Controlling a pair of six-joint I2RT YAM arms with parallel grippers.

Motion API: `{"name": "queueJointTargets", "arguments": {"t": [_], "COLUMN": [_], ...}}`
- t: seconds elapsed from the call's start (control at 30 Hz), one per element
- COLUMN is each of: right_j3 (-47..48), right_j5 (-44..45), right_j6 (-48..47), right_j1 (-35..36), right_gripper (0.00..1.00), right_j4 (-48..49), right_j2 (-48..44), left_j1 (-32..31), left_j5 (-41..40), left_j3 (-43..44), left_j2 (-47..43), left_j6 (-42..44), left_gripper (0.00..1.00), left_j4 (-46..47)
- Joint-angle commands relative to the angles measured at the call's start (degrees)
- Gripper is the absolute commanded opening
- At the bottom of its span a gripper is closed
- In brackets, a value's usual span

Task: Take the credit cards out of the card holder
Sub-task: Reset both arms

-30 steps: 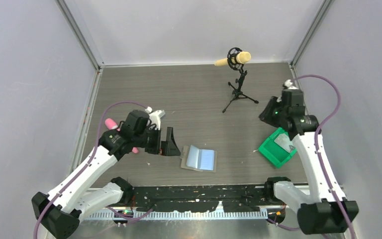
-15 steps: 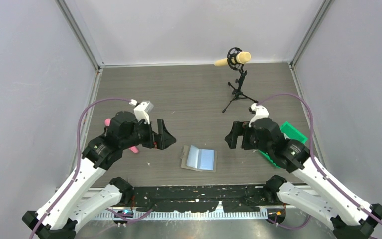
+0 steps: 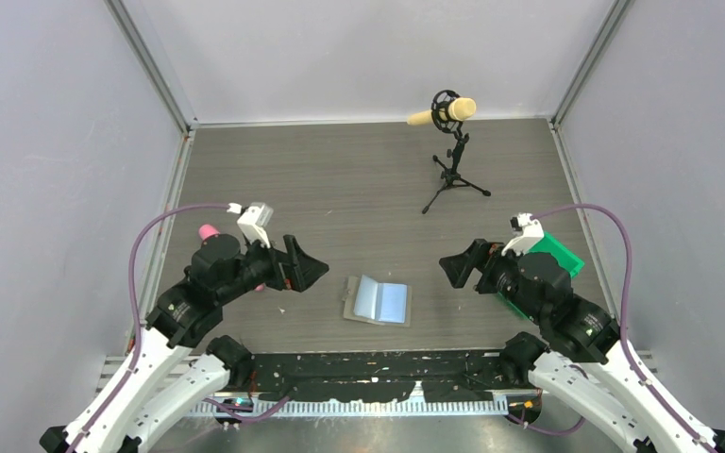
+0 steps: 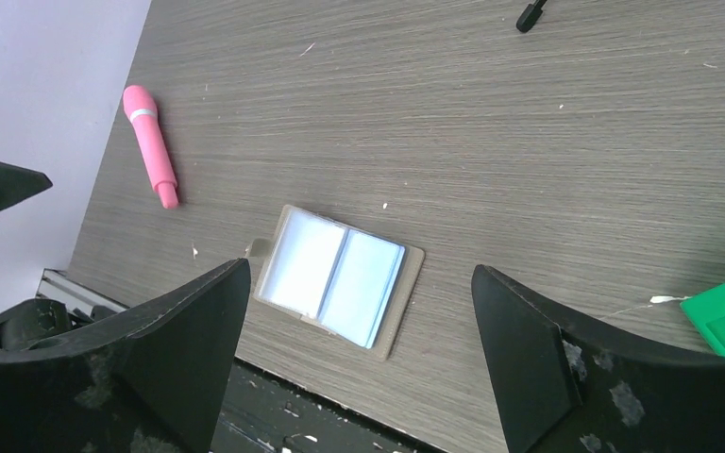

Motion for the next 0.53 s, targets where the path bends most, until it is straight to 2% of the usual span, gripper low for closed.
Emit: {"name": "queueJointTargets", "arguments": {"t": [0.0,0.5], "right_j3": [2.4,0.8], "right_j5": [1.7,1.2], "right_j6": [2.1,3.0], "right_j1": [0.4,0.3], "right_gripper": [0.96,0.95], "right_j4": [2.5,5.2], "right_j2": [0.9,-1.3], "left_j1": [-0.1,-0.1], "left_j5": [-2.2,-0.6], "left_j3": [-1.6,-2.3], "left_j2": [-1.8,-1.7], "left_j6": [-1.3,-1.5], "left_gripper": [1.0,1.0], "left_j4": [4.3,4.9]}}
